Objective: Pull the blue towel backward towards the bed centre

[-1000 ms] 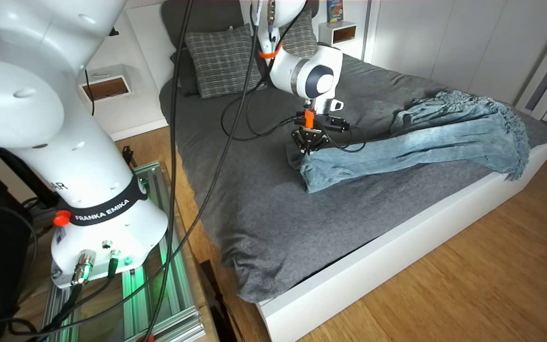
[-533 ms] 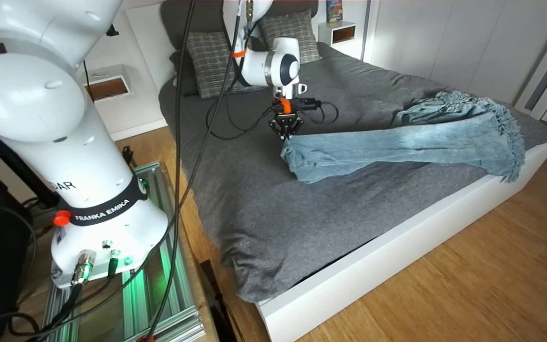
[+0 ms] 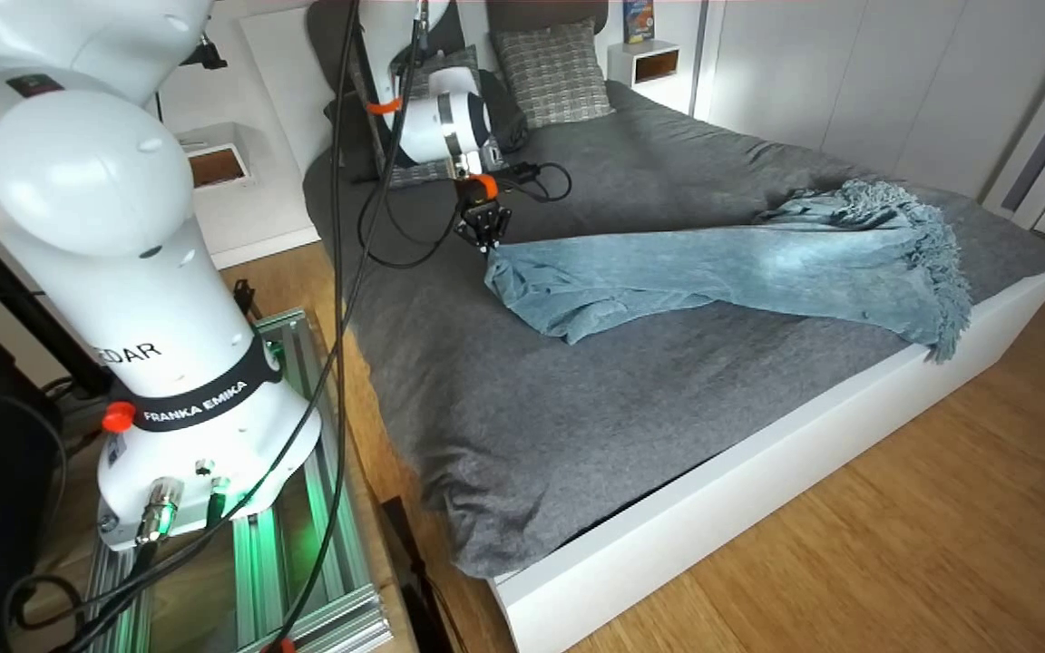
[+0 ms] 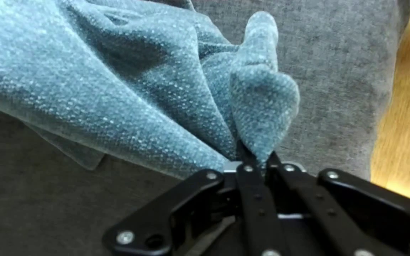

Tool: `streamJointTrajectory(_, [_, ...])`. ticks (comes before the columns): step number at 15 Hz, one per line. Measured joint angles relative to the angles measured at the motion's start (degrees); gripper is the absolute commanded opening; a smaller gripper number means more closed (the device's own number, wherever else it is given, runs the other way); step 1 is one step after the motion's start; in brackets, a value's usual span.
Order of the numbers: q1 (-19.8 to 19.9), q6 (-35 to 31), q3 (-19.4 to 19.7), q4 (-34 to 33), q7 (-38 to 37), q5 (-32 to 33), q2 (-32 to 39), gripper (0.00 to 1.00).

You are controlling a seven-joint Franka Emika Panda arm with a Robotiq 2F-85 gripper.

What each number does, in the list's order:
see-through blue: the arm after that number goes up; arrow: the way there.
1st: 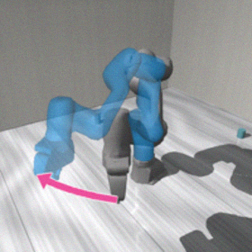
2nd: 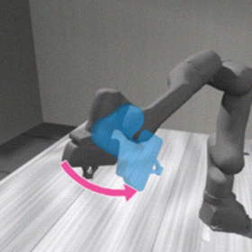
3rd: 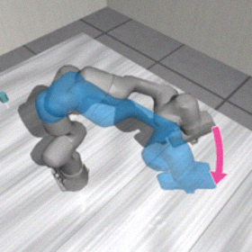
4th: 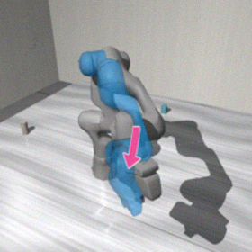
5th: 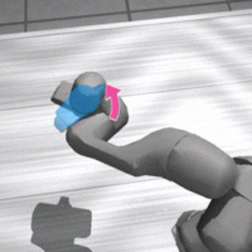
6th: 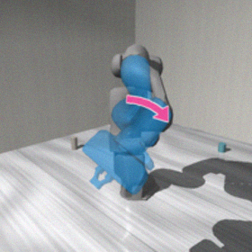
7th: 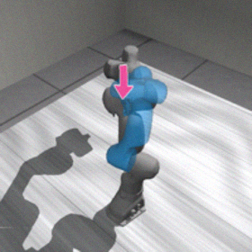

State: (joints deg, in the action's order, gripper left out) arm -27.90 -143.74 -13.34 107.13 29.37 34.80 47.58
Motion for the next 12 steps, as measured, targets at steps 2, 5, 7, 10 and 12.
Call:
streamJointTrajectory(2, [-0.94,0.00,-1.34,1.55,0.92,2.79,-0.47,0.02])
streamJointTrajectory(5, [-1.43,0.04,-3.74,3.77,3.08,6.31,-0.66,0.02])
streamJointTrajectory(7, [-1.43,0.25,-4.52,4.30,4.24,7.38,-0.62,0.07])
streamJointTrajectory(10, [-0.76,0.25,-4.25,4.04,4.23,7.38,-0.46,0.07])
streamJointTrajectory(12, [-0.71,0.25,-4.25,4.03,4.23,7.38,-0.41,0.07])
